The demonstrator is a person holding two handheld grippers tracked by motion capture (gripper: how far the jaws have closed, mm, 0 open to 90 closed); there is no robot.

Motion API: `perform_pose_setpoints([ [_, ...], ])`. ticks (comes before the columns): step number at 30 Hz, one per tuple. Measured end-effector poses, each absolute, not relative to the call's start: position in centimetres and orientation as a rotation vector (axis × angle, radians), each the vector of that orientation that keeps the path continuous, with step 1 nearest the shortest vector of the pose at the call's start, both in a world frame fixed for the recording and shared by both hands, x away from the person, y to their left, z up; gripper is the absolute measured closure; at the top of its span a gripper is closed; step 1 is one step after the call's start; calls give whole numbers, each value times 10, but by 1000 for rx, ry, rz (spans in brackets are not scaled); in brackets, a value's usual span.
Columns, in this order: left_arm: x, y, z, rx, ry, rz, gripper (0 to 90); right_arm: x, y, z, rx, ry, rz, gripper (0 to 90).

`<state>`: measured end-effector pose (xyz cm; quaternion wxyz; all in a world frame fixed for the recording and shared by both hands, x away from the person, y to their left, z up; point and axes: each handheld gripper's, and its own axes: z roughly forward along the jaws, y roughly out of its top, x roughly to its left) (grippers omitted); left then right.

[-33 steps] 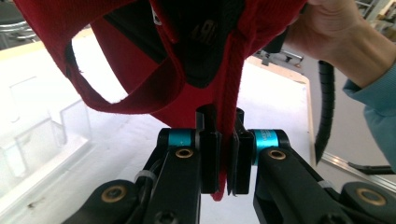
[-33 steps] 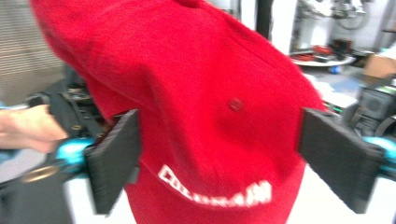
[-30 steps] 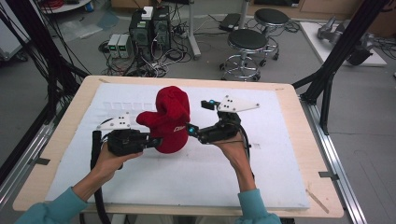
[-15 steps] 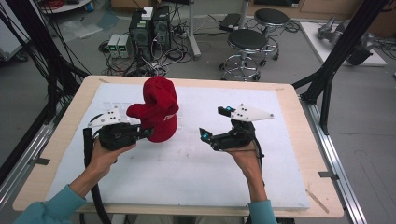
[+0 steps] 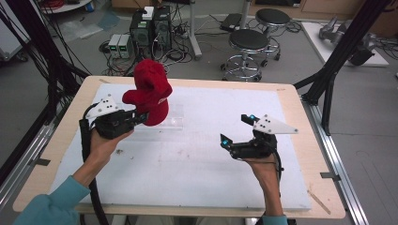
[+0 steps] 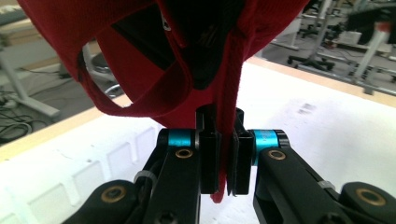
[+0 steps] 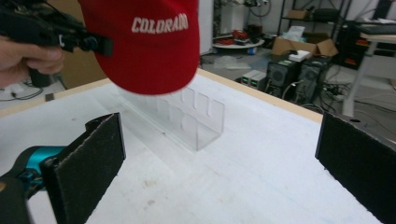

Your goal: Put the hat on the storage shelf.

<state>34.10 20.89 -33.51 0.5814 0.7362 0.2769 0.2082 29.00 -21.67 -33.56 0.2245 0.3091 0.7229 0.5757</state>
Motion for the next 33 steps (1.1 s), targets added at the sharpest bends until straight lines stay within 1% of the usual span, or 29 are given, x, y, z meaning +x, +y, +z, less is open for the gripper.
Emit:
perform_pose_setpoints([
  [9, 357, 205, -343, 1711, 718, 575, 852, 275, -246, -358, 946, 1929, 1557, 4],
  [16, 362, 196, -348, 1733, 722, 616, 851, 266, -267, -379, 996, 1887, 1560, 4],
  [23, 363, 190, -350, 1743, 734, 671, 851, 262, -274, -398, 1027, 1863, 1562, 4],
  [33, 367, 180, -360, 1769, 755, 687, 851, 260, -274, -420, 1042, 1821, 1583, 4],
])
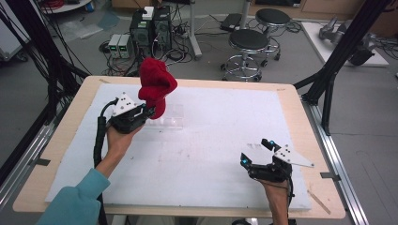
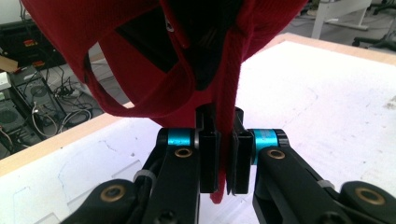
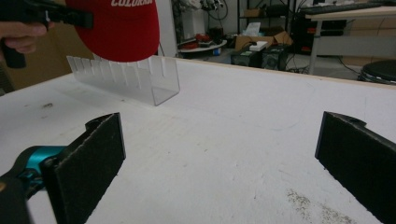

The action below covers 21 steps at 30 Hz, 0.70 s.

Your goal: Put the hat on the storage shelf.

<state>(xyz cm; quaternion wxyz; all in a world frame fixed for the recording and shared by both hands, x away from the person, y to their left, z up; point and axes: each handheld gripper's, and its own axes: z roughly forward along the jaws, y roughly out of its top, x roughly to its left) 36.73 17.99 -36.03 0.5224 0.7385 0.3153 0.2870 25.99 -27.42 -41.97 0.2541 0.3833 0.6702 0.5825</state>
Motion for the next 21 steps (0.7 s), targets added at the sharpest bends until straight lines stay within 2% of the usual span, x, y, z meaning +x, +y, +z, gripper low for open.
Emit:
perform_pose_setpoints([
  [21, 364, 174, -369, 1699, 840, 692, 851, 267, -264, -431, 1036, 1791, 1572, 4],
])
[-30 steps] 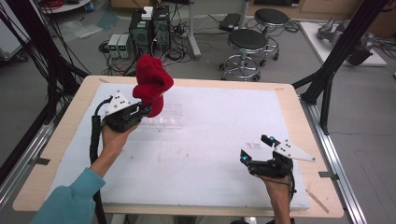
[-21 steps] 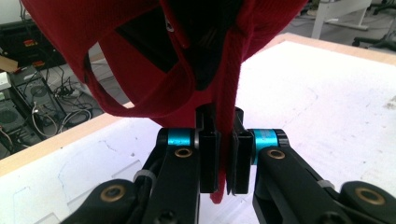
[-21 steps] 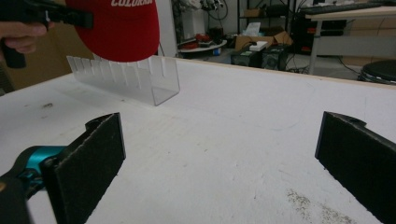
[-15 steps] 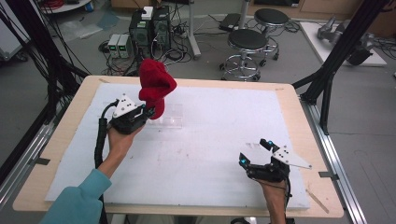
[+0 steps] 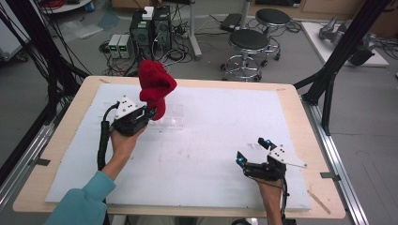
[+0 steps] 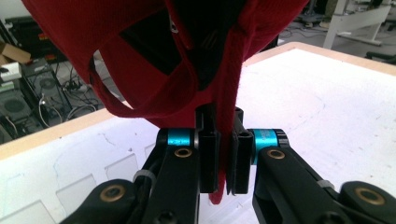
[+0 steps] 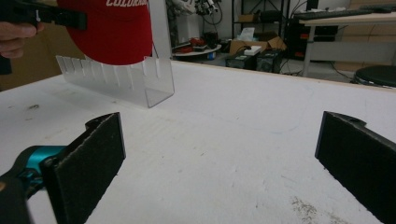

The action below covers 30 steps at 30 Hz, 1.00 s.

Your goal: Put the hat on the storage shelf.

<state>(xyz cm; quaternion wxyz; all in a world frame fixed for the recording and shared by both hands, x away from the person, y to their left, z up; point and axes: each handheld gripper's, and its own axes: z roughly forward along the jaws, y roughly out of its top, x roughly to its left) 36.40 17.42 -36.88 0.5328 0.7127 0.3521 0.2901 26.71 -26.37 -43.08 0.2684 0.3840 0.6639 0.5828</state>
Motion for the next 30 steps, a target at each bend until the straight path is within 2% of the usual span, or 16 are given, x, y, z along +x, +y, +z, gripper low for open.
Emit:
perform_pose_setpoints([
  [19, 365, 163, -384, 1759, 859, 669, 848, 272, -260, -434, 1052, 1802, 1564, 4],
  [30, 362, 171, -390, 1783, 871, 591, 816, 275, -251, -438, 1053, 1813, 1554, 4],
])
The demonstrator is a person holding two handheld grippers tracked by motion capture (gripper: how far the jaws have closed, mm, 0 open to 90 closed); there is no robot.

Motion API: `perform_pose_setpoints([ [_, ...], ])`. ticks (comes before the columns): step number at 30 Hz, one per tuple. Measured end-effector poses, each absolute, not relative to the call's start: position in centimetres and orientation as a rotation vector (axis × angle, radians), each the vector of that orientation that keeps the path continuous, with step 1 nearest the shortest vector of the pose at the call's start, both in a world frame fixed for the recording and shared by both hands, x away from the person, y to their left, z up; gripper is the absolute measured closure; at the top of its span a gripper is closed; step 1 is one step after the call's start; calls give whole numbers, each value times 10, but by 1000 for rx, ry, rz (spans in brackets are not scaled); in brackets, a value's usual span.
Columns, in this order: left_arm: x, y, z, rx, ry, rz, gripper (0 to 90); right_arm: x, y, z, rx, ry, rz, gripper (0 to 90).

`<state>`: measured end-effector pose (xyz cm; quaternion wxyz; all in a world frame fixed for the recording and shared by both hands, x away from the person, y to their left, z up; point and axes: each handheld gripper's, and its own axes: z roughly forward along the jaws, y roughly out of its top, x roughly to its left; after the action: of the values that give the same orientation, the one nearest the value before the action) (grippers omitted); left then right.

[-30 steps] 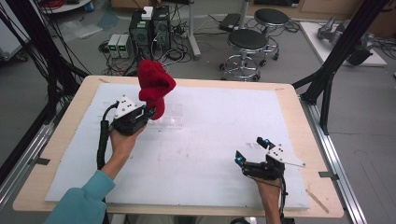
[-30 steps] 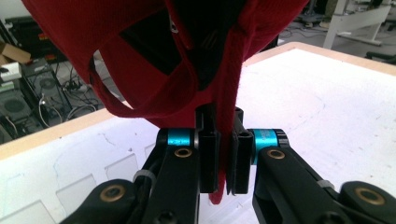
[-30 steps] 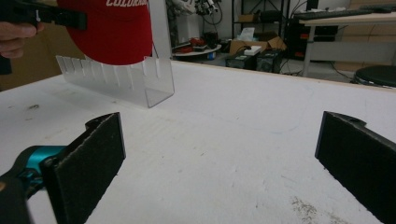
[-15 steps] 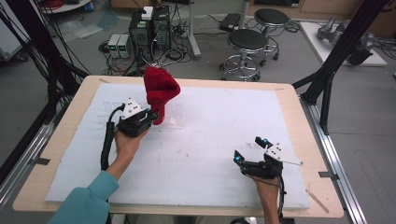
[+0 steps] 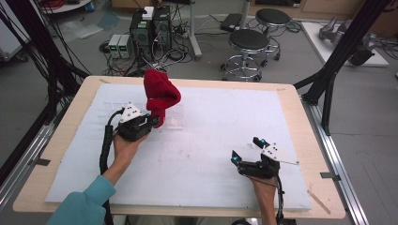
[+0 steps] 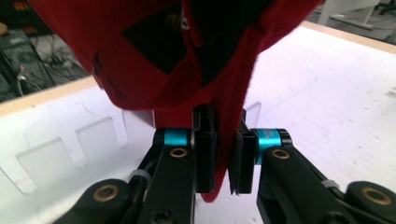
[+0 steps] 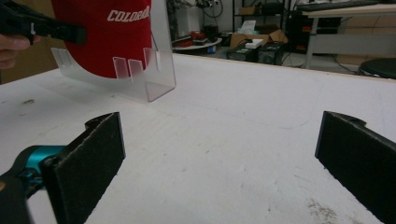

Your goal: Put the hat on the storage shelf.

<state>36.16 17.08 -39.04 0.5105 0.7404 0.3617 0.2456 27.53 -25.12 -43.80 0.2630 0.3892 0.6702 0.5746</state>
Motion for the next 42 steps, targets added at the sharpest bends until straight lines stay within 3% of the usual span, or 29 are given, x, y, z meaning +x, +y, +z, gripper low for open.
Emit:
perform_pose_setpoints([
  [5, 362, 173, -392, 1791, 874, 550, 787, 276, -247, -439, 1043, 1818, 1534, 4],
  [8, 363, 175, -393, 1791, 886, 524, 684, 275, -247, -439, 1026, 1816, 1519, 3],
  [12, 364, 178, -393, 1778, 892, 515, 656, 274, -247, -440, 1053, 1825, 1505, 4],
  [20, 363, 185, -394, 1758, 908, 496, 442, 268, -253, -445, 1022, 1760, 1529, 5],
  [26, 353, 198, -400, 1745, 910, 491, 215, 263, -264, -450, 1054, 1714, 1563, 4],
  [33, 318, 250, -409, 1700, 791, 489, 171, 261, -261, -451, 1021, 1699, 1534, 5],
  [42, 280, 308, -437, 1622, 703, 629, 158, 259, -258, -451, 1001, 1698, 1517, 5],
])
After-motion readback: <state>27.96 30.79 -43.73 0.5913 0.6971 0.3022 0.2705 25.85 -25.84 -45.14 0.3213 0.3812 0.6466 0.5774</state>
